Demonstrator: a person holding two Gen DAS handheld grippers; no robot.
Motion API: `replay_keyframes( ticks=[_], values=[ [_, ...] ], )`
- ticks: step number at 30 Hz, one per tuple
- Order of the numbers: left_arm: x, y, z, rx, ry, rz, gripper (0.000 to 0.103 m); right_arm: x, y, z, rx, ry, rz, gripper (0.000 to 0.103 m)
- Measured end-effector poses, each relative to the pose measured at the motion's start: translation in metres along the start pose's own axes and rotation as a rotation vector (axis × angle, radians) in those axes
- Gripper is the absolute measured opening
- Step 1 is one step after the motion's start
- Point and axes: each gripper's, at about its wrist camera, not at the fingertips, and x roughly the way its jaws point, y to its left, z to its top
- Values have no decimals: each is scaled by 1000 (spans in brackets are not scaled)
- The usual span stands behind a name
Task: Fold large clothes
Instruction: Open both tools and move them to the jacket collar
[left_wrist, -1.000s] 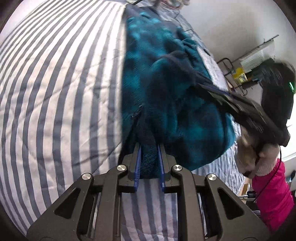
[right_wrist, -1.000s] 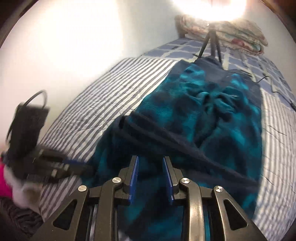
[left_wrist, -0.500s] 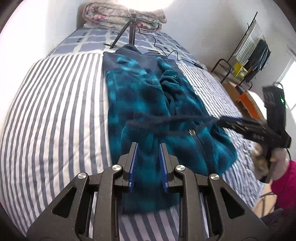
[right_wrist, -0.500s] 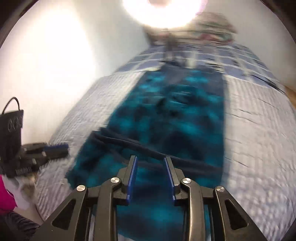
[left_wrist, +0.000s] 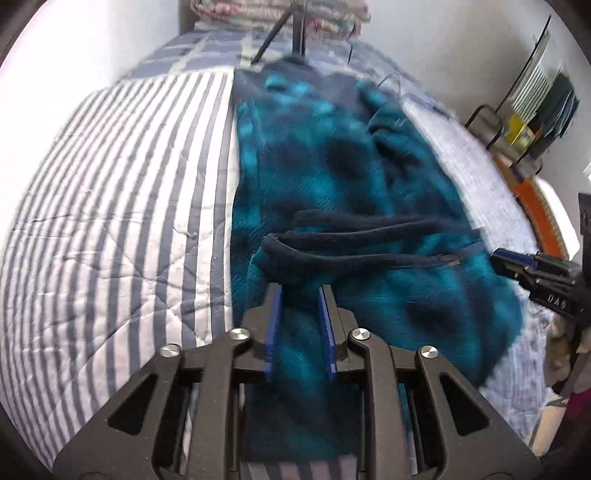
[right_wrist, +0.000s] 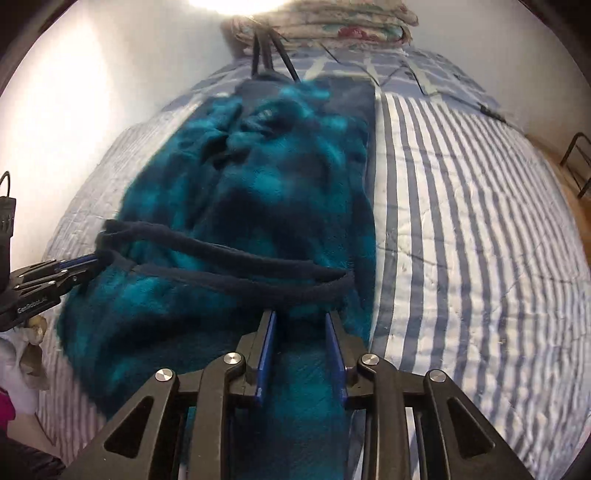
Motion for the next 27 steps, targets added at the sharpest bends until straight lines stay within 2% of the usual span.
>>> replay_keyframes(
  ticks=[4, 6, 7, 10, 11, 12, 13, 14, 16, 19, 21, 27],
  values=[
    [-60, -9, 3, 14, -95, -16, 21, -59, 7, -2, 9, -92, -26, 38],
    [-93, -13, 10, 21, -153, -18, 30, -85, 10, -1, 10, -124, -30, 41],
    [-111, -16, 11, 22, -189, -20, 40, -101, 12, 1, 6, -139, -35, 41],
    [-159, -21, 20, 17, -265, -31, 43, -154, 16, 7, -9, -215, -28, 43],
    [-173, -23, 23, 29, -276, -30, 44, -166, 20, 12, -15, -237, -34, 45],
    [-189, -26, 26, 46, -294, -18, 44, -180, 23, 16, -21, -259, -46, 52],
    [-201, -28, 28, 57, -308, -11, 47, -196, 26, 18, -27, -283, -60, 57],
    [-218, -32, 33, 76, -327, -5, 54, -213, 29, 21, -41, -310, -69, 58],
    [-247, -39, 43, 96, -366, 7, 61, -239, 35, 26, -78, -348, -93, 62],
    [-285, -47, 60, 123, -412, 5, 61, -271, 46, 40, -145, -392, -181, 70],
    [-308, -51, 76, 135, -455, 15, 62, -287, 52, 53, -177, -411, -226, 70],
    [-329, -51, 138, 149, -496, 38, 62, -302, 49, 99, -187, -421, -227, 70]
  ],
)
